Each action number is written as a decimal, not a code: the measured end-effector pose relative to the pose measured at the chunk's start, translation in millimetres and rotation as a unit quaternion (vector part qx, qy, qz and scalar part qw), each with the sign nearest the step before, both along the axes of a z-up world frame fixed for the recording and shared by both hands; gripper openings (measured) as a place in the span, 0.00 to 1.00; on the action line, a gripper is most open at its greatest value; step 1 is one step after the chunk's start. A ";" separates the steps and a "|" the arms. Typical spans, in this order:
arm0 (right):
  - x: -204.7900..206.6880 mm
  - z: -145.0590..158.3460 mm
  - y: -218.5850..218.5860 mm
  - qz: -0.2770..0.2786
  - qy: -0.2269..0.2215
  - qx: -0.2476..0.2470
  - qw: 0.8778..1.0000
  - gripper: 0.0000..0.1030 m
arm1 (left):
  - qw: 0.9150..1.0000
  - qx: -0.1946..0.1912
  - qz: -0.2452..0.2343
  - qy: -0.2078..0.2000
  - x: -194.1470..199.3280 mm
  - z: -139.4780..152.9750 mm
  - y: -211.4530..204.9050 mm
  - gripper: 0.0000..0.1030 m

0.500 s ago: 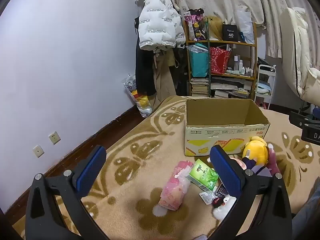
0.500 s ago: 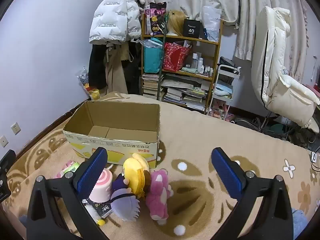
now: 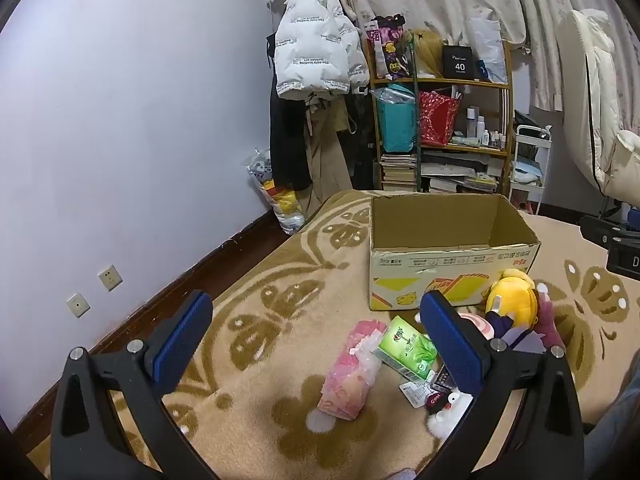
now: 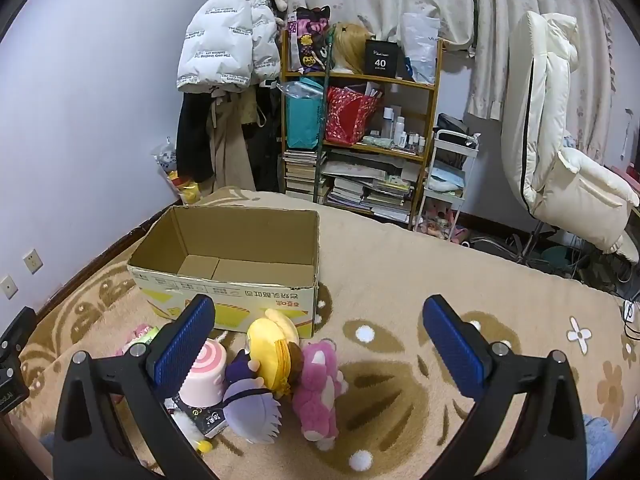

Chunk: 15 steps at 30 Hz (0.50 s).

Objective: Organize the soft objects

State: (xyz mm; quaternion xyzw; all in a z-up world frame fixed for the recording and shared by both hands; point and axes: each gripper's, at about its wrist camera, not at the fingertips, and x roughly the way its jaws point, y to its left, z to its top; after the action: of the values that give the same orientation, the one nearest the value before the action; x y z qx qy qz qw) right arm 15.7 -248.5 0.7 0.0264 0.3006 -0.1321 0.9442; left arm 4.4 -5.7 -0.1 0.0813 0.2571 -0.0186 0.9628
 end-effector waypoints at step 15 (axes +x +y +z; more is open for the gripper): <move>-0.6 0.4 0.7 0.000 0.001 0.005 1.000 1.00 | 1.000 0.000 0.001 0.001 -0.4 -3.3 4.6 0.99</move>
State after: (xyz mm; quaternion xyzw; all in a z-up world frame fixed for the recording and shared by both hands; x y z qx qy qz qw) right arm 15.1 -247.8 1.2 0.0306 0.3021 -0.1302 0.9439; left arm 4.0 -1.1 -3.5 0.0811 0.2585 -0.0182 0.9624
